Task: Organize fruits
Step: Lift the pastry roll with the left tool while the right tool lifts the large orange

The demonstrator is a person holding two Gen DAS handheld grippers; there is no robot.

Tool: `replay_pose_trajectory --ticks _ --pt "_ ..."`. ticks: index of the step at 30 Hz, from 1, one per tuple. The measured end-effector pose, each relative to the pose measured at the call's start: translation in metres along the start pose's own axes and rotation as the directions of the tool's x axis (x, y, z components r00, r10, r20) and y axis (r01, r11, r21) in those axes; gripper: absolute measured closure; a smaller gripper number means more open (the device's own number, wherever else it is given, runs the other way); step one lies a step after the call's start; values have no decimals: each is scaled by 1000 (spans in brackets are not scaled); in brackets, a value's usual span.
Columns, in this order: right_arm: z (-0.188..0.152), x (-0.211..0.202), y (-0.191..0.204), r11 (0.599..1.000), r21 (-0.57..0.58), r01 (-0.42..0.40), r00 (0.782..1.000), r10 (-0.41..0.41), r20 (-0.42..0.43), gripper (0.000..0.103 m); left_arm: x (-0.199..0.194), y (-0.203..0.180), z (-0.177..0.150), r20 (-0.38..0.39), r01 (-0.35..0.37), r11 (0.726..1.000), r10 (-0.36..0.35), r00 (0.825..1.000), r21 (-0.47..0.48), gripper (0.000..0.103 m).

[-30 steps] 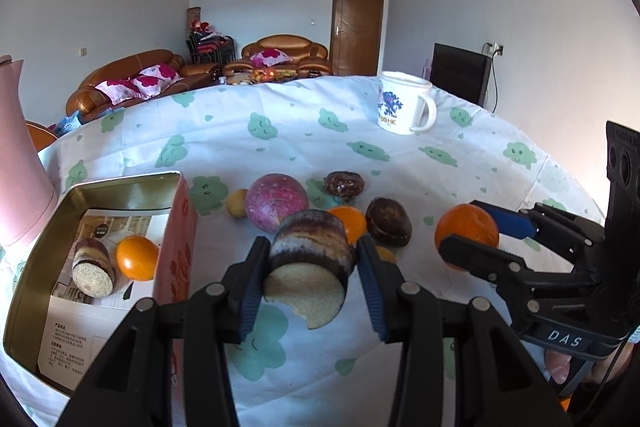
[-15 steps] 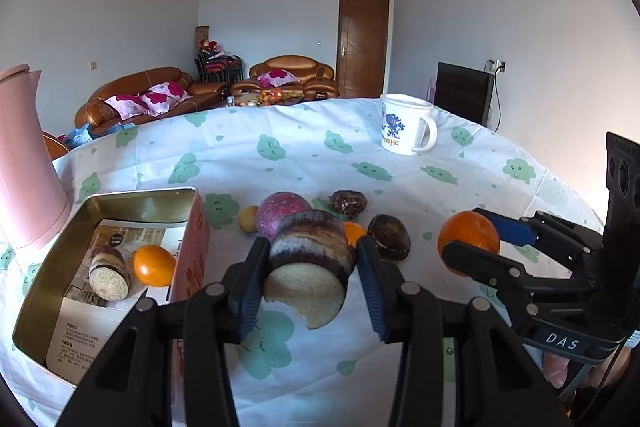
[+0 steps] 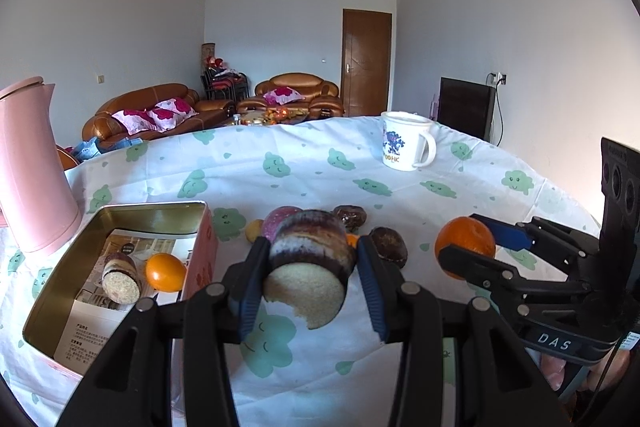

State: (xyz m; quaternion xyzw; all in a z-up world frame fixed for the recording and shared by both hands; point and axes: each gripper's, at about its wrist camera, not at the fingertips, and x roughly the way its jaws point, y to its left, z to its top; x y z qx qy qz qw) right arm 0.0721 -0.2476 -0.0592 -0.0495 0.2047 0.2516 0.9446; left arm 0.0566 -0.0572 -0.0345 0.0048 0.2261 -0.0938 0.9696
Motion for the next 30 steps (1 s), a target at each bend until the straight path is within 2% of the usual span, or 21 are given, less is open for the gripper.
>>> replay_pose_trajectory --ticks 30 --pt "-1 -12 4 1000 -21 8 997 -7 71 54 -19 -1 -3 78 -23 1000 23 997 -2 57"
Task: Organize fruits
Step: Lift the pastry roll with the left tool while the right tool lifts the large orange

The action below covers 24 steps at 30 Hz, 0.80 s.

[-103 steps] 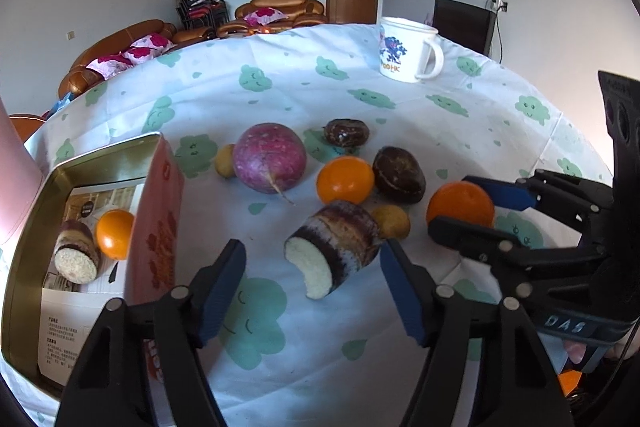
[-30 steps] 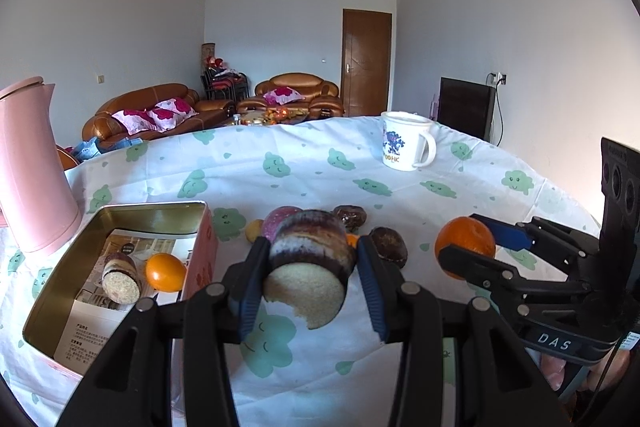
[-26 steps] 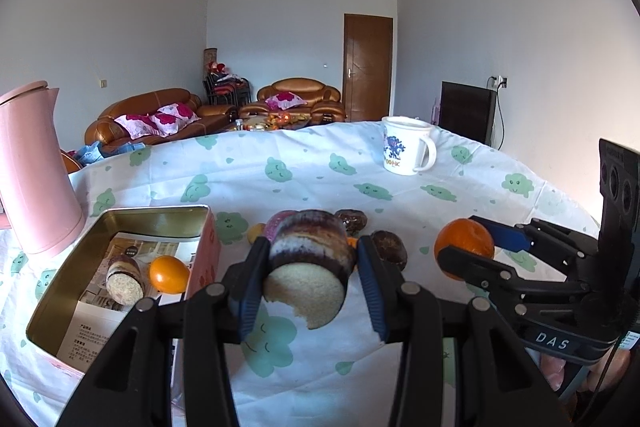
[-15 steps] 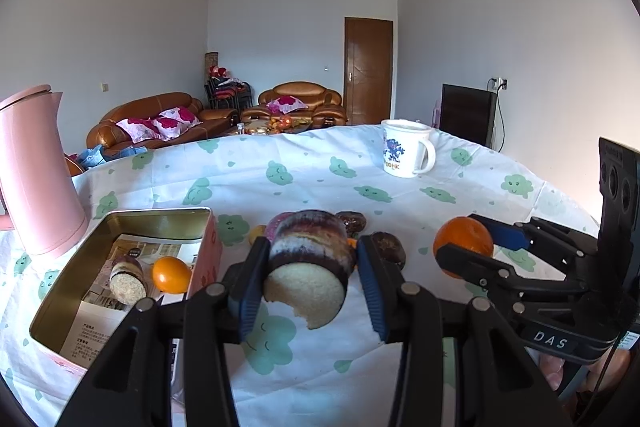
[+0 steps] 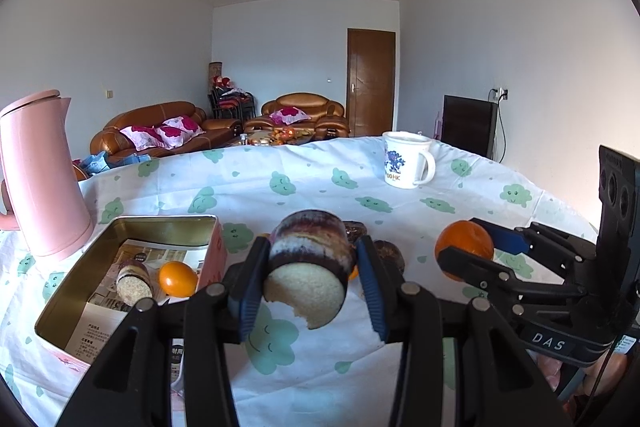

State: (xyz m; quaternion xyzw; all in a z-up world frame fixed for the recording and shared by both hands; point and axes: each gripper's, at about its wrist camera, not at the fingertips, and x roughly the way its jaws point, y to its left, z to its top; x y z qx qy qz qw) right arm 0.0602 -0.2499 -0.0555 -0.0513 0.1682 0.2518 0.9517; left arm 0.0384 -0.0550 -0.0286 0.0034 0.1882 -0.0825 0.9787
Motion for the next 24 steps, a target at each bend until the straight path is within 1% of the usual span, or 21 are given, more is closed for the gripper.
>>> replay_pose_trajectory --ticks 14,24 --pt "-1 -10 2 1000 -12 -3 998 4 62 54 -8 -4 1 42 -14 1000 13 999 15 57" --pt "-2 -13 2 1000 -13 2 997 -1 78 54 -12 -4 3 61 -28 999 27 998 23 57"
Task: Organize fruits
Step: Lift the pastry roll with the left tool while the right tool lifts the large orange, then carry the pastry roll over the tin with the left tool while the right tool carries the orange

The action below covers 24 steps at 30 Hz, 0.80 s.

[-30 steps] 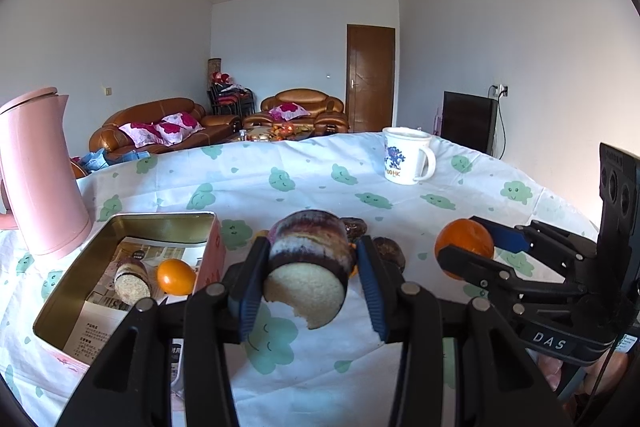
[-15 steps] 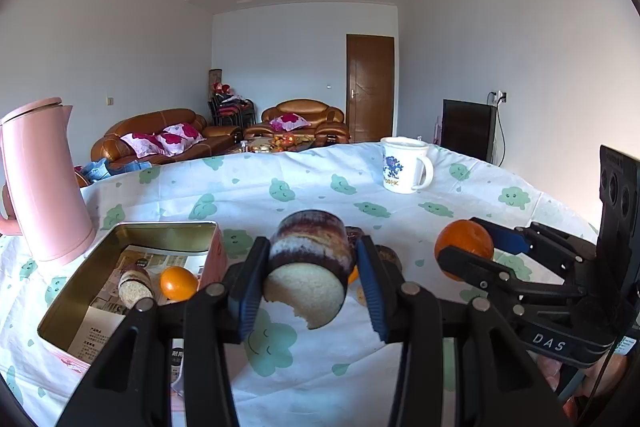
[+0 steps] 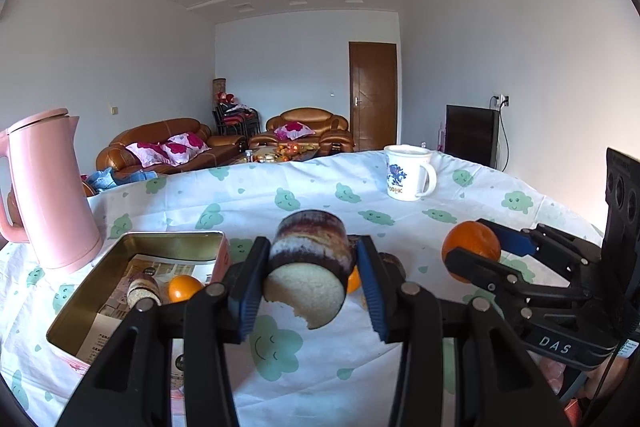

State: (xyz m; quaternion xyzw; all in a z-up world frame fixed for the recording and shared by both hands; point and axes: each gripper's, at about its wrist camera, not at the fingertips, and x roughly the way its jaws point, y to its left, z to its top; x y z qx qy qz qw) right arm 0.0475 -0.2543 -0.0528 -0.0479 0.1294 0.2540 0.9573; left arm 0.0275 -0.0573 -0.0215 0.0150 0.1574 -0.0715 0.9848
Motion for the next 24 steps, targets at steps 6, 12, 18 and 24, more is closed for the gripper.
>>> replay_pose_trajectory --ticks 6,12,18,24 --pt "1 -2 0 1000 5 4 1000 -4 12 54 -3 -1 1 15 -12 1000 12 1000 12 57" --pt "6 -5 2 1000 -2 1 1000 -1 25 54 -4 0 2 17 -14 1000 14 1000 9 57" --pt "16 -10 7 1000 -12 -11 999 12 39 54 -8 4 4 25 -28 1000 28 999 8 58" --pt "26 -8 11 999 -13 -31 999 31 36 54 -7 6 4 21 -31 999 31 999 7 57"
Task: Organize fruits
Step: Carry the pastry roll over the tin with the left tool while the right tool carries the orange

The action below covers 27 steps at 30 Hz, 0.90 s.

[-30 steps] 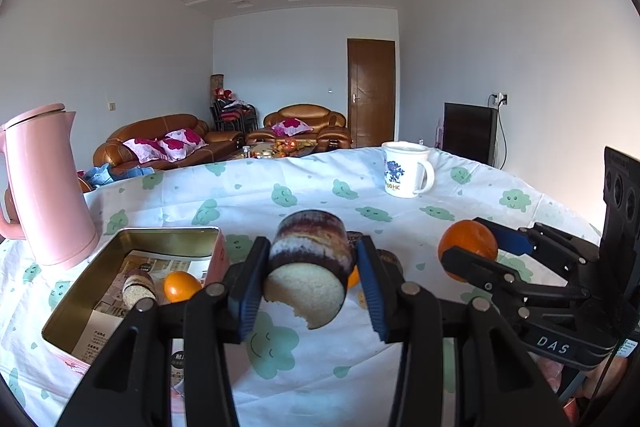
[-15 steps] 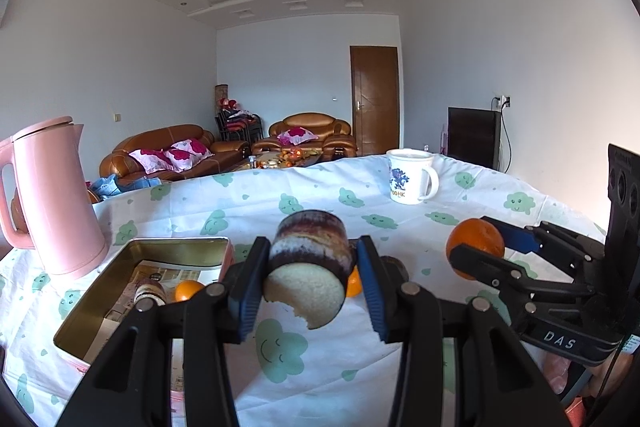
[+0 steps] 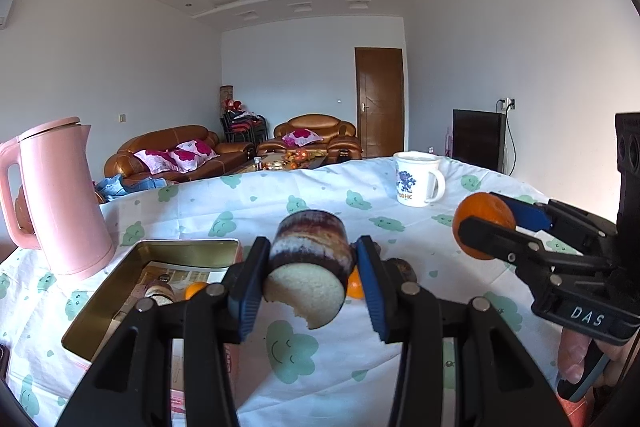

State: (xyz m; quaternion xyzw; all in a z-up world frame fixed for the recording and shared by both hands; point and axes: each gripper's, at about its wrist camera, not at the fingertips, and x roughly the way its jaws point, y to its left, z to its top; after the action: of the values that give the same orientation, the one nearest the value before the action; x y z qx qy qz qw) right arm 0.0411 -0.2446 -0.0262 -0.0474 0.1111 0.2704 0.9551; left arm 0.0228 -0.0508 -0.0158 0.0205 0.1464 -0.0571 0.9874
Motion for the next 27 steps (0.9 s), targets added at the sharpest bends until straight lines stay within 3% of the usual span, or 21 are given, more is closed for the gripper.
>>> replay_pose_trajectory --ticks 14,27 --pt "25 23 20 997 -51 -59 998 58 -7 54 2 22 -1 -16 -41 999 41 999 -28 57" --pt "44 64 42 988 -76 -138 990 134 -54 54 4 66 -5 -52 -112 989 108 993 -92 57"
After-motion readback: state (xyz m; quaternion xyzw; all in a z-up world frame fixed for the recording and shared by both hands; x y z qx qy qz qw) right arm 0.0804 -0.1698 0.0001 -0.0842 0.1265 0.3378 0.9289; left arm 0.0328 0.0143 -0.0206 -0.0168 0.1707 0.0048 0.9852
